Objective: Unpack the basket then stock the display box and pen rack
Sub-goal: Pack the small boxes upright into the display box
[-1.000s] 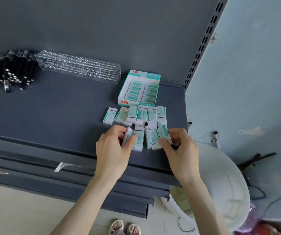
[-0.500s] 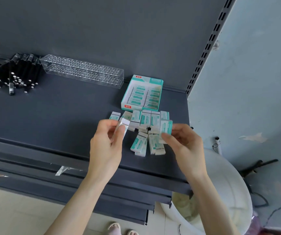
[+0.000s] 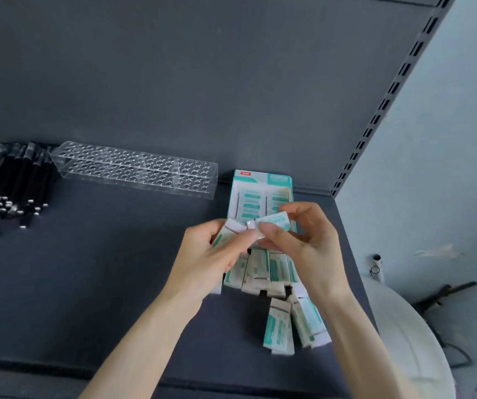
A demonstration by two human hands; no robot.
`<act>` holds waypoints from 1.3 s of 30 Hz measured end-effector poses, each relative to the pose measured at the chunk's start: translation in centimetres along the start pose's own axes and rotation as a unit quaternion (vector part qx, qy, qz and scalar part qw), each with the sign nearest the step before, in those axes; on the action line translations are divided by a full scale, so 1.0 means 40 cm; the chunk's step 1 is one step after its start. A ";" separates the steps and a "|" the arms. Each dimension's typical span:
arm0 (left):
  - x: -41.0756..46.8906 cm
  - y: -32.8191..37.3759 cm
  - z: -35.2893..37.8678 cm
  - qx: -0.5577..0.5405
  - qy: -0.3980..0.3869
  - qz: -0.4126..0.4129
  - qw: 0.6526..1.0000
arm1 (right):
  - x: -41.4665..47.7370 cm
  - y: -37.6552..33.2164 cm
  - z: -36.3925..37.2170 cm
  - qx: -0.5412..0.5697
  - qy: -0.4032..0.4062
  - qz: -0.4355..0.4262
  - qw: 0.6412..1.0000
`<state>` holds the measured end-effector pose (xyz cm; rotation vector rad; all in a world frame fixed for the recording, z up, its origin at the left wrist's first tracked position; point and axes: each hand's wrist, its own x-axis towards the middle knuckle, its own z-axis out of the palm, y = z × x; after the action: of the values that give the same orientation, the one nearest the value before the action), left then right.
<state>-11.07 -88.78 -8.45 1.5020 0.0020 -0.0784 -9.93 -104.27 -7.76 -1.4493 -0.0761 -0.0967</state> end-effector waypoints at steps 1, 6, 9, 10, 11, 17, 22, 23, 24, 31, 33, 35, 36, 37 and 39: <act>0.020 0.001 -0.014 0.004 -0.001 -0.003 1.000 | 0.012 0.002 0.009 0.007 0.001 0.006 1.000; 0.117 -0.001 -0.068 -0.017 0.006 -0.044 0.999 | 0.058 0.026 0.020 -0.085 0.008 0.005 0.996; 0.162 -0.001 -0.071 -0.020 -0.016 -0.073 0.997 | 0.083 0.030 0.019 -0.158 0.016 -0.011 0.987; 0.174 -0.002 -0.070 -0.022 -0.020 -0.077 0.997 | 0.096 0.029 0.020 -0.189 0.021 -0.020 0.982; 0.187 -0.005 -0.070 -0.020 -0.017 -0.077 0.997 | 0.111 0.029 0.019 -0.216 0.026 -0.031 0.975; 0.222 -0.044 -0.073 -0.034 0.051 -0.066 0.996 | 0.233 0.057 0.010 -0.401 0.065 -0.046 0.912; 0.218 -0.068 -0.067 -0.035 0.059 -0.049 0.996 | 0.290 0.089 0.019 -0.463 0.031 -0.037 0.885; 0.218 -0.071 -0.066 -0.035 0.059 -0.045 0.997 | 0.292 0.095 0.020 -0.471 0.021 -0.041 0.881; 0.217 -0.073 -0.066 -0.035 0.059 -0.042 0.997 | 0.292 0.099 0.020 -0.476 0.014 -0.045 0.878; 0.215 -0.084 -0.069 -0.038 0.051 -0.025 0.998 | 0.303 0.118 0.018 -0.477 0.015 -0.051 0.877; 0.214 -0.086 -0.071 -0.043 0.050 -0.025 0.997 | 0.303 0.122 0.017 -0.489 0.004 -0.053 0.871; 0.215 -0.086 -0.071 -0.048 0.049 -0.028 0.997 | 0.302 0.123 0.016 -0.496 -0.005 -0.059 0.866; 0.215 -0.085 -0.072 -0.051 0.049 -0.031 0.997 | 0.302 0.123 0.016 -0.496 -0.007 -0.060 0.866; 0.216 -0.085 -0.072 -0.054 0.049 -0.033 0.997 | 0.303 0.123 0.015 -0.496 -0.007 -0.060 0.866; 0.216 -0.083 -0.074 -0.048 0.043 -0.030 0.997 | 0.304 0.124 0.015 -0.499 -0.006 -0.052 0.865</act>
<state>-2.48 -86.50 -12.40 1.4088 0.1200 -0.0609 2.70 -103.34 -11.22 -2.4905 -0.1240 -0.2390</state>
